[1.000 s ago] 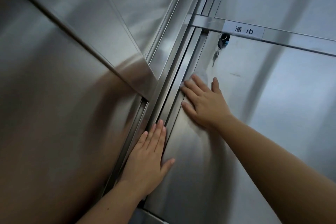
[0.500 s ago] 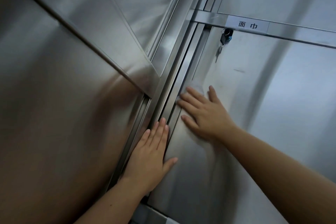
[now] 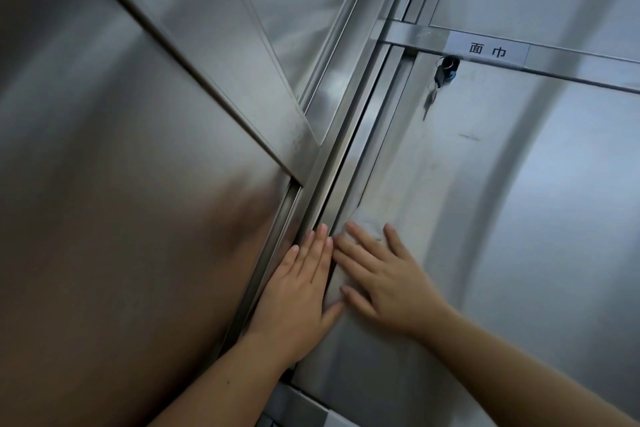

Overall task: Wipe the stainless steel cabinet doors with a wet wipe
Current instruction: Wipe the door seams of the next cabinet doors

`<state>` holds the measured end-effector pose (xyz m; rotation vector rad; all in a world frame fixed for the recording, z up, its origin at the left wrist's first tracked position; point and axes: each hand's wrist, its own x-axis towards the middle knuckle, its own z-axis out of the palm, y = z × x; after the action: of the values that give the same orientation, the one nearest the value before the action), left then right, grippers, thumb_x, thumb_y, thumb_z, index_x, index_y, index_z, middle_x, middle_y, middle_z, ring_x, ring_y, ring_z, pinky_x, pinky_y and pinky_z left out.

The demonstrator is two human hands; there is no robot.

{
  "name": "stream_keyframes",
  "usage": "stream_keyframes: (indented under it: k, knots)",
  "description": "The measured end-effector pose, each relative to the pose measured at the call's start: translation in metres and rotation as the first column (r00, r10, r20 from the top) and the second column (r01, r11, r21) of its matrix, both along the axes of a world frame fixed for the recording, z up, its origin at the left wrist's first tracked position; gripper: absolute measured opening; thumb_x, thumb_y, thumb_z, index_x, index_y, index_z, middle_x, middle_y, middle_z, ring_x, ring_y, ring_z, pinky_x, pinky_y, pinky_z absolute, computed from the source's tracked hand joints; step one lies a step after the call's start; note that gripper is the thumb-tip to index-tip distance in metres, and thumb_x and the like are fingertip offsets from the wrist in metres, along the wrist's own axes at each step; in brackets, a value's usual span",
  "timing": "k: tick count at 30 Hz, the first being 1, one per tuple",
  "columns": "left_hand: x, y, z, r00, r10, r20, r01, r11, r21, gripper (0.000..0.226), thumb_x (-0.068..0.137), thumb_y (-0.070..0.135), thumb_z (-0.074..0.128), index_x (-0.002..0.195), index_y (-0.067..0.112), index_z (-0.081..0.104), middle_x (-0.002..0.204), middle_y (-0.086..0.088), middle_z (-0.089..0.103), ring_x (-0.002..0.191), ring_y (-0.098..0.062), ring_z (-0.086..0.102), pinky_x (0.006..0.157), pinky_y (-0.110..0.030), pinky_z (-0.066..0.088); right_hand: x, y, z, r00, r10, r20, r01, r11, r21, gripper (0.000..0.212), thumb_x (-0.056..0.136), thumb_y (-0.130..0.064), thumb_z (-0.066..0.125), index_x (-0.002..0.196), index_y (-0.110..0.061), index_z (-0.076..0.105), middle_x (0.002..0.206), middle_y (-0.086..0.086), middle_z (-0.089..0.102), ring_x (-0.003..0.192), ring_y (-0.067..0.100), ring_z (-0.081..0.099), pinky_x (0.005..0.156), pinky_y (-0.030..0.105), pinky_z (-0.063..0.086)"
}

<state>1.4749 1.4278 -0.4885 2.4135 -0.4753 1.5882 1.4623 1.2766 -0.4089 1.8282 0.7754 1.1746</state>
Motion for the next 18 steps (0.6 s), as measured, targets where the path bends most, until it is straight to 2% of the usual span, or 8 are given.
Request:
stream_keyframes:
  k: [2,3,5,8,12,13,15,18]
  knots:
    - [0.002,0.0,-0.001,1.0,0.001,-0.011,-0.001,1.0,-0.007,0.071,0.082,0.054,0.03,0.127,0.005,0.054,0.137,-0.015,0.047,0.124,-0.023,0.049,0.095,-0.036,0.046,0.0,-0.002,0.02,0.999,-0.019,0.039,0.022,0.996,-0.087,0.052,0.086,-0.042,0.037,0.126,-0.017,0.059,0.13,0.002,0.058,0.129,0.024,0.045,0.104,0.047,0.019]
    - [0.002,0.0,-0.001,1.0,-0.003,-0.016,0.003,1.0,-0.012,0.072,0.082,0.055,0.028,0.128,0.005,0.053,0.137,-0.016,0.046,0.124,-0.024,0.048,0.099,-0.034,0.042,-0.001,0.0,0.03,0.998,-0.033,0.061,0.037,0.996,-0.075,0.052,0.086,-0.042,0.036,0.124,-0.018,0.06,0.129,0.002,0.059,0.128,0.024,0.046,0.104,0.047,0.018]
    - [0.004,-0.001,-0.002,1.0,-0.012,-0.024,0.012,1.0,-0.016,0.073,0.082,0.054,0.026,0.131,0.005,0.049,0.139,-0.016,0.044,0.126,-0.025,0.046,0.103,-0.035,0.037,-0.002,0.004,0.047,0.994,-0.054,0.091,0.053,0.999,0.013,0.051,0.087,-0.042,0.034,0.122,-0.017,0.062,0.128,0.003,0.059,0.127,0.024,0.047,0.105,0.048,0.016]
    - [0.006,-0.001,-0.004,0.999,-0.017,-0.027,0.016,1.0,-0.009,0.072,0.084,0.055,0.025,0.133,0.005,0.044,0.141,-0.017,0.042,0.128,-0.025,0.044,0.098,-0.04,0.043,-0.002,0.008,0.048,0.994,-0.079,0.078,0.073,0.994,0.078,0.054,0.088,-0.042,0.032,0.126,-0.014,0.059,0.132,0.005,0.056,0.131,0.026,0.042,0.106,0.051,0.016]
    - [0.006,-0.001,-0.003,1.0,-0.027,-0.007,0.027,1.0,-0.016,0.073,0.083,0.054,0.026,0.133,0.004,0.044,0.141,-0.017,0.041,0.128,-0.025,0.043,0.098,-0.042,0.041,-0.001,0.006,0.033,0.994,-0.099,0.038,0.092,0.983,0.161,0.06,0.088,-0.046,0.029,0.137,-0.015,0.048,0.143,0.003,0.045,0.136,0.026,0.032,0.107,0.051,0.013]
    - [0.006,-0.001,-0.003,1.0,-0.018,0.001,0.018,1.0,-0.016,0.074,0.084,0.054,0.024,0.136,0.004,0.039,0.145,-0.018,0.034,0.132,-0.025,0.037,0.103,-0.042,0.036,-0.001,0.006,0.032,0.994,-0.108,0.03,0.101,0.98,0.171,0.06,0.089,-0.046,0.028,0.138,-0.016,0.046,0.144,0.003,0.043,0.137,0.026,0.03,0.108,0.052,0.012]
    - [0.008,-0.001,-0.004,0.999,-0.015,-0.031,0.015,1.0,0.001,0.077,0.087,0.057,0.015,0.145,0.007,0.01,0.154,-0.016,0.004,0.142,-0.025,0.01,0.113,-0.041,0.011,-0.001,0.007,0.032,0.993,-0.113,0.029,0.106,0.979,0.173,0.061,0.089,-0.047,0.027,0.139,-0.016,0.044,0.145,0.002,0.041,0.138,0.025,0.027,0.108,0.052,0.011]
    - [0.012,-0.002,-0.004,1.0,0.014,-0.014,-0.013,1.0,0.016,0.078,0.084,0.06,0.004,0.137,0.011,-0.026,0.15,-0.011,-0.027,0.14,-0.021,-0.019,0.11,-0.035,-0.016,-0.001,0.009,0.03,0.994,-0.104,0.041,0.095,0.978,0.184,0.061,0.089,-0.046,0.027,0.138,-0.016,0.045,0.144,0.003,0.042,0.138,0.026,0.029,0.108,0.052,0.01]
